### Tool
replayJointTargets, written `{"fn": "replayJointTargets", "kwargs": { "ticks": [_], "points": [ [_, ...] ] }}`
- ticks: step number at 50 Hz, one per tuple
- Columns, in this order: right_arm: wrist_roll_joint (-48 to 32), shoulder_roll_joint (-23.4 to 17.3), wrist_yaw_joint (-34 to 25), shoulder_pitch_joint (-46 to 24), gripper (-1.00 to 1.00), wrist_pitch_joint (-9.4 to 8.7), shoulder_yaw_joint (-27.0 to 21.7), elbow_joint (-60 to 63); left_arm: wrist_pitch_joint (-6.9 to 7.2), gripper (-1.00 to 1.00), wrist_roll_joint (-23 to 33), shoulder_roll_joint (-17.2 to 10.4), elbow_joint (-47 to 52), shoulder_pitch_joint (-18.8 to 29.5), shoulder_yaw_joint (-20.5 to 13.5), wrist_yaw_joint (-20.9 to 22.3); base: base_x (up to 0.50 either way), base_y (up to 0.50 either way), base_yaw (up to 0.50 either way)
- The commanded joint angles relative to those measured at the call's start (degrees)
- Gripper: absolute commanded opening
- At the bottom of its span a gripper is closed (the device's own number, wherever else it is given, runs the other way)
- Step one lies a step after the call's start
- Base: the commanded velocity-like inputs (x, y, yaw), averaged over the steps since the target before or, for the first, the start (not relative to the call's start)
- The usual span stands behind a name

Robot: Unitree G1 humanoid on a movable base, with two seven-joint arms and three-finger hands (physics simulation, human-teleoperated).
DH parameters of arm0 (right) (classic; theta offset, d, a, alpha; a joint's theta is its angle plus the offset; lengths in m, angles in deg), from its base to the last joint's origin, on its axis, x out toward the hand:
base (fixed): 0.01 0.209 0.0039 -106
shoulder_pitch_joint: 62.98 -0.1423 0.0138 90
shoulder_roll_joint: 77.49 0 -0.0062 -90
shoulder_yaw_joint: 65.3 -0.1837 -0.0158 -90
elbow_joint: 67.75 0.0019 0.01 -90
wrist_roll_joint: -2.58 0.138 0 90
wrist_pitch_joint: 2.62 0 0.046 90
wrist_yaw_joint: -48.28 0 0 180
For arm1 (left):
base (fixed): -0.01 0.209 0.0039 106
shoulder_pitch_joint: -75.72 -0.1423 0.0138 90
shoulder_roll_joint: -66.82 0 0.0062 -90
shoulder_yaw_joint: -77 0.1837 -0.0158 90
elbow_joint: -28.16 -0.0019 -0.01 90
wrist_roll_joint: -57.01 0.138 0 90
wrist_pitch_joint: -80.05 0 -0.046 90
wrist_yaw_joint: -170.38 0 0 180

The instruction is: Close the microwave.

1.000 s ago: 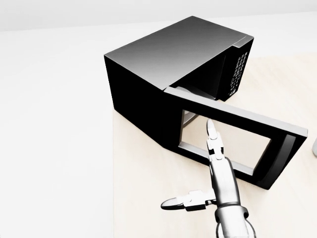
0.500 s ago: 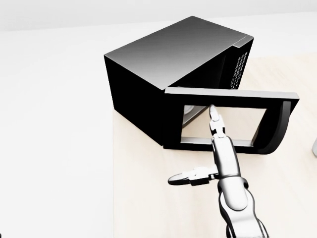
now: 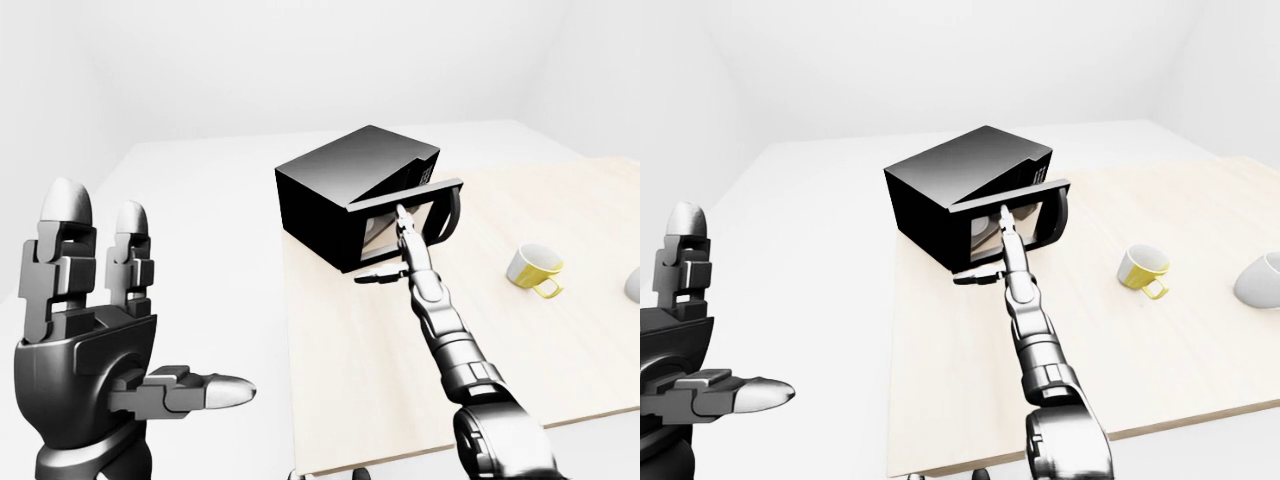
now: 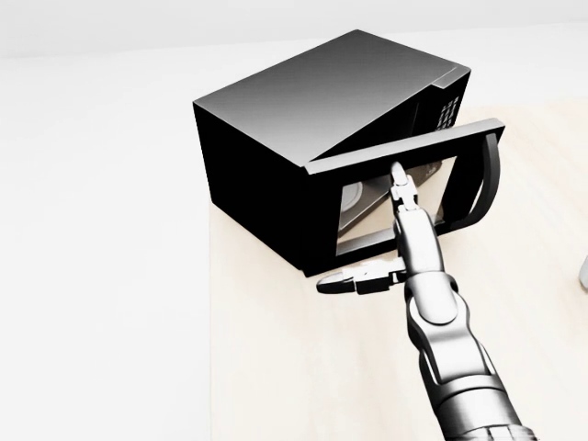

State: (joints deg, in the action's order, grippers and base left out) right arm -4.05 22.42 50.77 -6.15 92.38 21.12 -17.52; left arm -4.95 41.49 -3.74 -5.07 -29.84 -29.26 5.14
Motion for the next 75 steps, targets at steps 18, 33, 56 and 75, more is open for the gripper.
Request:
{"fn": "replayJointTargets", "kwargs": {
  "ticks": [18, 33, 56, 75],
  "points": [
    [2.8, -0.9, -3.0, -24.7, 1.00, 0.00, -2.1, -32.5, 0.00, 1.00, -1.1, 0.0, 1.1, 0.5, -1.2, 0.1, 0.00, 0.00, 0.00],
    [0.7, 0.1, -3.7, -27.9, 1.00, 0.00, -3.1, -34.7, 0.00, 1.00, -1.1, 0.0, 1.0, 0.3, -1.1, 0.1, 0.01, 0.00, 0.00],
    [-2.3, 1.4, 0.4, -15.7, 1.00, -3.55, 1.5, -5.9, 0.00, 1.00, -1.3, 0.1, 1.7, 0.4, -1.8, 0.2, 0.01, 0.00, 0.00],
    [-17.9, 8.7, -4.0, 33.2, 1.00, -10.00, 16.3, 84.5, 0.00, 1.00, -0.2, 0.4, 0.9, -0.3, -0.6, 0.5, 0.00, 0.00, 0.00]
  ]
}}
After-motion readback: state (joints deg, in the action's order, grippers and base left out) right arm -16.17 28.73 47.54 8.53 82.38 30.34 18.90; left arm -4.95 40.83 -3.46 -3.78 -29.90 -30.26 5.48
